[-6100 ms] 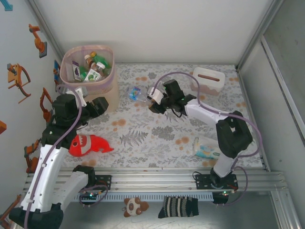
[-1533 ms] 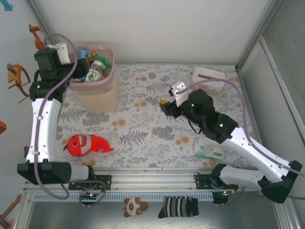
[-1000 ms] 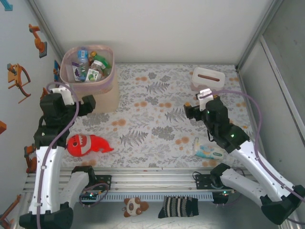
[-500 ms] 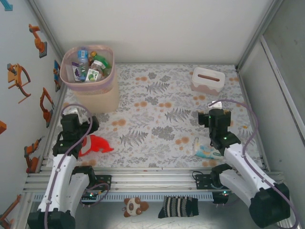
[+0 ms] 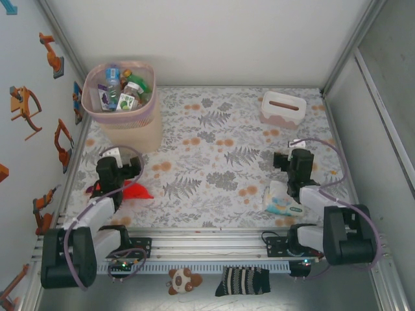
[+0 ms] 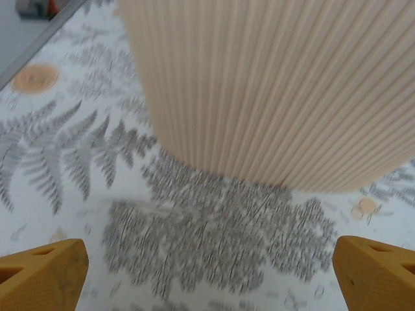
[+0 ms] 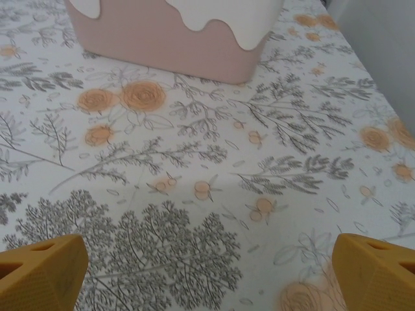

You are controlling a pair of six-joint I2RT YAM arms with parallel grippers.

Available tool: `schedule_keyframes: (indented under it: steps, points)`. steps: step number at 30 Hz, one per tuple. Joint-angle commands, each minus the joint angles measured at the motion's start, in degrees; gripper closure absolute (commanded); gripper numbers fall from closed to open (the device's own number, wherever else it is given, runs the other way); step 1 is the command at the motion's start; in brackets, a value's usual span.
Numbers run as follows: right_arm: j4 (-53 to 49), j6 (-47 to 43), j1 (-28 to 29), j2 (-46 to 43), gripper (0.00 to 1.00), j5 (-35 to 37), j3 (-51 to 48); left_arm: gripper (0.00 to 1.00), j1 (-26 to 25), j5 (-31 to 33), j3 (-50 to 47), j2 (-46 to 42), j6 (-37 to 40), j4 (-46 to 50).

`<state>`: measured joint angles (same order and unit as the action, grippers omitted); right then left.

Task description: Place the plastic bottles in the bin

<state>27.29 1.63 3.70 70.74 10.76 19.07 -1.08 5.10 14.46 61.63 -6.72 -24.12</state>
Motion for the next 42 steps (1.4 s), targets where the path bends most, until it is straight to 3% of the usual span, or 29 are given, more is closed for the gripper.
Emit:
schedule_keyframes:
  steps: [1,6,11,15,17,19,21,23,42]
  points:
    - [9.22,-0.24,-0.80,2.77,0.06,-5.03,1.05,0.04,-0.15,-2.83,0.20,5.58,4.37,-16.13]
    - [13.18,-1.38,-1.64,5.75,0.06,-8.35,1.62,0.04,-0.06,-6.90,1.50,14.37,6.14,-26.54]
    - [16.29,-0.96,-4.91,11.11,0.07,-12.62,3.24,0.04,0.29,-9.49,5.16,20.37,6.84,-25.59]
    - [21.50,-0.74,-6.08,16.27,0.08,-15.61,2.76,0.04,0.36,-12.63,3.29,27.67,7.75,-36.46]
    - [24.34,-0.50,-6.07,17.22,0.07,-15.25,1.68,0.04,0.55,-12.57,5.68,25.58,7.85,-28.00]
    - [23.92,-0.02,-6.08,17.41,0.07,-14.38,2.21,0.04,1.13,-12.24,7.31,26.87,6.72,-27.30]
    - [22.29,1.34,-6.08,17.48,0.01,-11.07,3.04,0.04,1.34,-9.77,8.80,26.41,5.67,-23.31]
    - [21.50,2.17,-6.08,17.50,0.01,-8.49,3.34,0.04,1.35,-9.76,8.32,27.07,5.67,-25.55]
    - [20.88,2.17,-6.07,17.55,0.01,-8.57,3.69,0.04,1.26,-9.42,8.58,26.55,5.49,-24.25]
